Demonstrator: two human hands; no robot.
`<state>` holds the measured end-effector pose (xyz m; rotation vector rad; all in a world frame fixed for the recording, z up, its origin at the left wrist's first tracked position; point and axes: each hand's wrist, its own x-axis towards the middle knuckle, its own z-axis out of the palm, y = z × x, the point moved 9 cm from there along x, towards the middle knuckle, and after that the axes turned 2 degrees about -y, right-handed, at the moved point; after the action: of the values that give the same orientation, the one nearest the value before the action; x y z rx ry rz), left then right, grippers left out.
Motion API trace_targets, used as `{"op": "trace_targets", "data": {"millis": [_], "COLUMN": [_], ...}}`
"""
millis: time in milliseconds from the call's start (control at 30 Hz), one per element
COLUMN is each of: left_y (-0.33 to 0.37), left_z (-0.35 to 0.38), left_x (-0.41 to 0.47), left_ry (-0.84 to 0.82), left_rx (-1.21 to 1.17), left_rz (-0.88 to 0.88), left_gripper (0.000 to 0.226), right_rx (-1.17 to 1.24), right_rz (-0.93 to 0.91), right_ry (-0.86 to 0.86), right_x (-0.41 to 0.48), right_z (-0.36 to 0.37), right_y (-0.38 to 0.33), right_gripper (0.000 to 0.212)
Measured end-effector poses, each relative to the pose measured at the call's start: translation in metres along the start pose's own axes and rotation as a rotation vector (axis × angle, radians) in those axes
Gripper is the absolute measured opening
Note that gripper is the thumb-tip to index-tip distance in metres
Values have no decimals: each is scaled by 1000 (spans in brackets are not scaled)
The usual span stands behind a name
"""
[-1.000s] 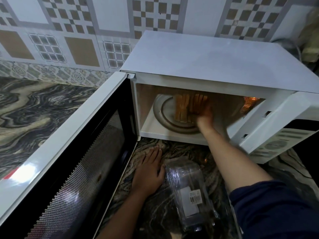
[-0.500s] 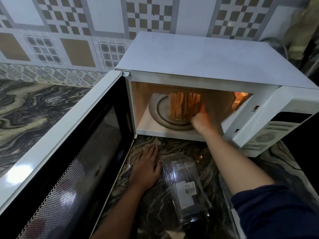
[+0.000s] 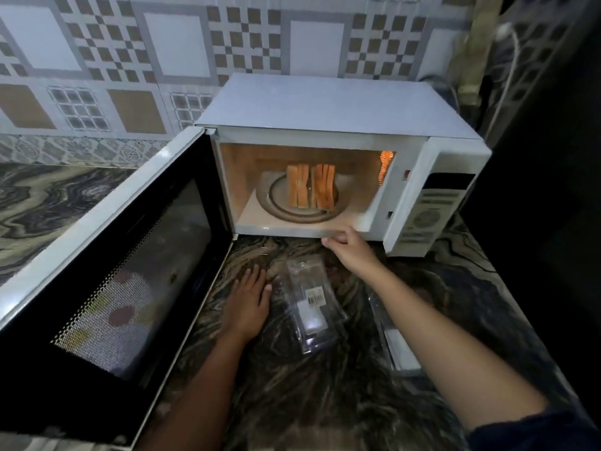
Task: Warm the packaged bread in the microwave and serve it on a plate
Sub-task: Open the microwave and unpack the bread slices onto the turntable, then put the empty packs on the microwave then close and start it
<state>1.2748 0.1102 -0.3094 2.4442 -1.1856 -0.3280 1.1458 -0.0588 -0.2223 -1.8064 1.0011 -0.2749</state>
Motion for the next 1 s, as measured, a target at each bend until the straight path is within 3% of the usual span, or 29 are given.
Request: {"op": "trace_targets", "data": {"millis": [100, 267, 467, 667, 800, 933, 1000], "left_y": [6, 16, 50, 36, 35, 31, 30], "left_z": [-1, 3, 32, 41, 39, 44, 45], "left_x": [-32, -74, -106, -132, -143, -153, -155], "left_ry": [35, 127, -25, 43, 43, 26, 35], "left_rx": [-121, -661, -1078, -1174, -1196, -1237, -1229], "left_rz": [-63, -212, -318, -455, -517, -615, -636], "left_gripper": [48, 51, 9, 18, 16, 16, 17], "right_rx": [-31, -104, -347, -271, 118, 216, 232], "right_rz": [42, 95, 89, 153, 372, 408, 395], "right_ry": [-70, -140, -74, -26, -82, -108, -92], "right_x": [-28, -71, -115, -134, -146, -158, -161], "right_z": [10, 25, 34, 36, 49, 52, 50], "right_y": [20, 44, 63, 85, 110, 112, 111], "right_gripper": [58, 66, 34, 29, 18, 8, 12]}}
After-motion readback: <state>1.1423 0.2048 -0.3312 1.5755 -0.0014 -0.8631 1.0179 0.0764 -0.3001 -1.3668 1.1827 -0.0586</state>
